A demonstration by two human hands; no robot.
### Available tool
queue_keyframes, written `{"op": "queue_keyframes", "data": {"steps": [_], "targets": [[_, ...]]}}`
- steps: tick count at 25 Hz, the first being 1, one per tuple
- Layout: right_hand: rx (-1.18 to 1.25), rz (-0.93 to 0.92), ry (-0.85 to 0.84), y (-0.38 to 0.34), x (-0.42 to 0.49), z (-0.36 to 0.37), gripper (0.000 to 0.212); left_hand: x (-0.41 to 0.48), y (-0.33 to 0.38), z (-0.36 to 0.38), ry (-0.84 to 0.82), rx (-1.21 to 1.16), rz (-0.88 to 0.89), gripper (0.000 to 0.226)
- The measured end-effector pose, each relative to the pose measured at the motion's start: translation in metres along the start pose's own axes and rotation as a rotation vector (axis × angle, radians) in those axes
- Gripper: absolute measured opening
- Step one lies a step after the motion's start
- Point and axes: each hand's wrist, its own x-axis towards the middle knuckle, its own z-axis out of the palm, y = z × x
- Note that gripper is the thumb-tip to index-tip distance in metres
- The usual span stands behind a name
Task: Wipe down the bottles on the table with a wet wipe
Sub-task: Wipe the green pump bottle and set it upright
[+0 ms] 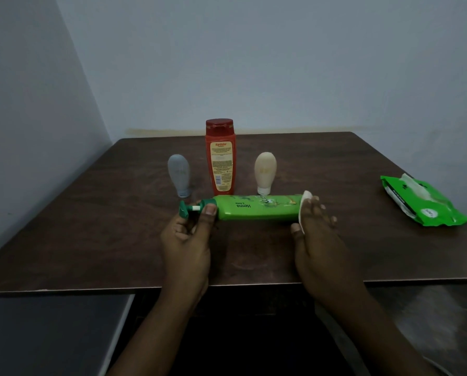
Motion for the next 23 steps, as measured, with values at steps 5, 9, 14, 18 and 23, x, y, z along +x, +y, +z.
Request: {"op": "queue_keyframes", "data": {"steps": [5,9,14,18,23], "targets": [[0.013,-0.281,0.032,-0.047,-0.021,0.014,0.061,0.0,0.004,-0.001,-0.044,-0.019,-0.019,0.037],[-0.077,-0.525,-0.01,-0.077,-0.027,0.023,0.061,-0.001,0.009,-0.002,-0.095,-0.045,-0.046,0.032],[-0.162,-0.47,-0.033,-0.055,-0.021,0.017,0.061,0.005,0.003,-0.002,-0.096,-0.162,-0.083,0.033],[-0.147,-0.262,0.018,-0.014,-0.007,0.001,0.062,0.01,0.009,0.005,-0.137,-0.247,-0.017,0.023],[0.116,-0.291,0.009,-0.017,0.006,-0.009,0.063,0.037,0.043,0.04,-0.338,-0.24,0.075,0.023]]}}
